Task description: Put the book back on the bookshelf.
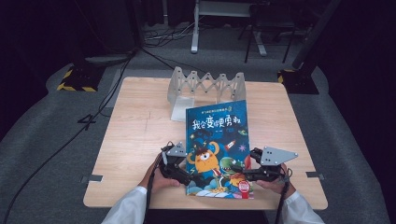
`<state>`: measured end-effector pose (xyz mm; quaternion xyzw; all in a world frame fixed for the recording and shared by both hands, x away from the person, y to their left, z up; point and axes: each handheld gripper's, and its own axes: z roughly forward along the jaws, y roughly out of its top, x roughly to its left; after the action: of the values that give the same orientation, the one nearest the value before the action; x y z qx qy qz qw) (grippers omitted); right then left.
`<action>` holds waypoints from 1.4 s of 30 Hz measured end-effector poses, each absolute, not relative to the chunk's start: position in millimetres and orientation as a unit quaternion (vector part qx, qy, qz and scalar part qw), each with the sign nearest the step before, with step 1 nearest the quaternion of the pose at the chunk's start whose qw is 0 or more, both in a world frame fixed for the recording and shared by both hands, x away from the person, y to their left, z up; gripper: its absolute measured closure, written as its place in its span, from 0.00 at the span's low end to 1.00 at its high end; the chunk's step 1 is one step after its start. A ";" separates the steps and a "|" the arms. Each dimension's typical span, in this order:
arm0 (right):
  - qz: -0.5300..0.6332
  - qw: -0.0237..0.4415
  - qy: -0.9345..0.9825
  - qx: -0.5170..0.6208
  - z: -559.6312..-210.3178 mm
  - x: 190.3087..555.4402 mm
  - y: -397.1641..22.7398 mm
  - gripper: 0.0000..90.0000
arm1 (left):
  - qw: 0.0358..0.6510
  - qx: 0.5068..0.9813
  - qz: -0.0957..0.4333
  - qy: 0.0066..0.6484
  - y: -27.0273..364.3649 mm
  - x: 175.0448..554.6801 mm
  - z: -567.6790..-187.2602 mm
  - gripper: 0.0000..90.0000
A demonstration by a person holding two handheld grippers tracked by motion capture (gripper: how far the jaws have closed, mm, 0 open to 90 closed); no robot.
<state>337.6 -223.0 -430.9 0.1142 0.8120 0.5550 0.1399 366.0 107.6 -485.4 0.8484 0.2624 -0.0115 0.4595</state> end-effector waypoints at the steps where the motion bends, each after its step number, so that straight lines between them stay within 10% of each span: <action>1: 0.556 0.140 0.811 0.114 -431.2 337.6 -222.7 0.54 | 0.465 0.844 -0.019 0.265 107.5 368.7 -485.8 0.01; 10: 0.559 0.145 0.810 0.103 -432.2 335.4 -219.9 0.54 | 0.491 0.826 -0.049 0.273 108.2 380.1 -482.8 0.01; 42: 0.532 0.156 0.817 0.155 -445.9 343.9 -236.3 0.57 | 0.568 0.797 0.124 0.161 106.1 323.8 -420.2 0.57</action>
<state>343.9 -236.3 -445.9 0.1553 0.8173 0.5324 0.1561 323.8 106.1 -420.2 0.7973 0.1612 0.1243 0.5683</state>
